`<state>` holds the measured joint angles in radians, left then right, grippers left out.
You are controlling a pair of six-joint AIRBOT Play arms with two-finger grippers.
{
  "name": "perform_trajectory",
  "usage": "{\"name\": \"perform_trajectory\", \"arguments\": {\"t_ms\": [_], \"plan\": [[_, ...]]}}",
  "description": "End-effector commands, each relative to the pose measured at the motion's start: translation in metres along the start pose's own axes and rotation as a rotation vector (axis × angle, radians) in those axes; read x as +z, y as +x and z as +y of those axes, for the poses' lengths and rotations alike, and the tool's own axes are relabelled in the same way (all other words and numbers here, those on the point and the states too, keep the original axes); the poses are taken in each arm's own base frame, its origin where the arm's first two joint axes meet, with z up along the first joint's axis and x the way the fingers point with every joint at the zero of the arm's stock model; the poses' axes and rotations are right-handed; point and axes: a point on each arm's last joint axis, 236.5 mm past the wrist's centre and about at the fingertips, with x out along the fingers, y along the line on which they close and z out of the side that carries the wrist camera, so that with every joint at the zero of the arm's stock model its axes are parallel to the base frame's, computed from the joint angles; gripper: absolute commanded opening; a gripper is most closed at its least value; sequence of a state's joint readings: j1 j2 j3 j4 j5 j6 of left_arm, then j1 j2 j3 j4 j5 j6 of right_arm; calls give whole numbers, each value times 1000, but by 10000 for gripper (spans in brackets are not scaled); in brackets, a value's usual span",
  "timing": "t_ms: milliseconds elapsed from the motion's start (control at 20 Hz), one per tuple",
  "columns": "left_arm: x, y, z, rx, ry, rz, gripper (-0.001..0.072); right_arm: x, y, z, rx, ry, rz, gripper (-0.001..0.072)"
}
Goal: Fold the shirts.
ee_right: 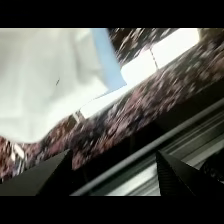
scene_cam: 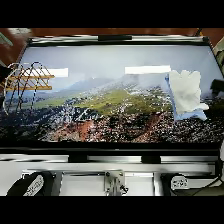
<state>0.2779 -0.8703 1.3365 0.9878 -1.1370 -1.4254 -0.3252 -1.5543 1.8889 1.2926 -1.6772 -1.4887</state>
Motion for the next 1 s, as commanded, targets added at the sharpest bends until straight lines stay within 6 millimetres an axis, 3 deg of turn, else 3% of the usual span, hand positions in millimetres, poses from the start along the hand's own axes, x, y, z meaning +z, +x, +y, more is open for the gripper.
{"name": "perform_trajectory", "arguments": {"t_ms": [0,100,150,200,250,300,350,400,500,550,650,950], "plan": [[-14,23,-5,-33,24,72,32,92,-116,21,172,56,-554,619],[-36,54,-19,-74,82,170,31,127,-204,87,474,62,-867,618],[-54,72,-24,-77,120,241,30,128,-233,120,586,44,-934,618],[-79,90,-26,-59,178,346,30,120,-240,155,639,-6,-929,617],[-105,106,-23,0,229,467,30,105,-226,189,649,-72,-860,604],[-126,117,-15,78,287,575,31,78,-195,228,643,-162,-721,553],[-140,127,-6,155,353,661,33,45,-159,262,626,-251,-558,548],[-150,139,-4,205,413,717,85,8,-121,287,591,-342,-379,550],[-167,162,-14,198,454,782,541,-46,-71,311,534,-452,-120,551],[-176,170,-16,199,453,809,574,-60,-59,317,528,-474,-48,551],[-189,178,-14,202,457,851,574,-70,-47,323,534,-445,25,551],[-190,180,-8,210,449,857,573,-69,-50,323,539,-437,18,551]]}}
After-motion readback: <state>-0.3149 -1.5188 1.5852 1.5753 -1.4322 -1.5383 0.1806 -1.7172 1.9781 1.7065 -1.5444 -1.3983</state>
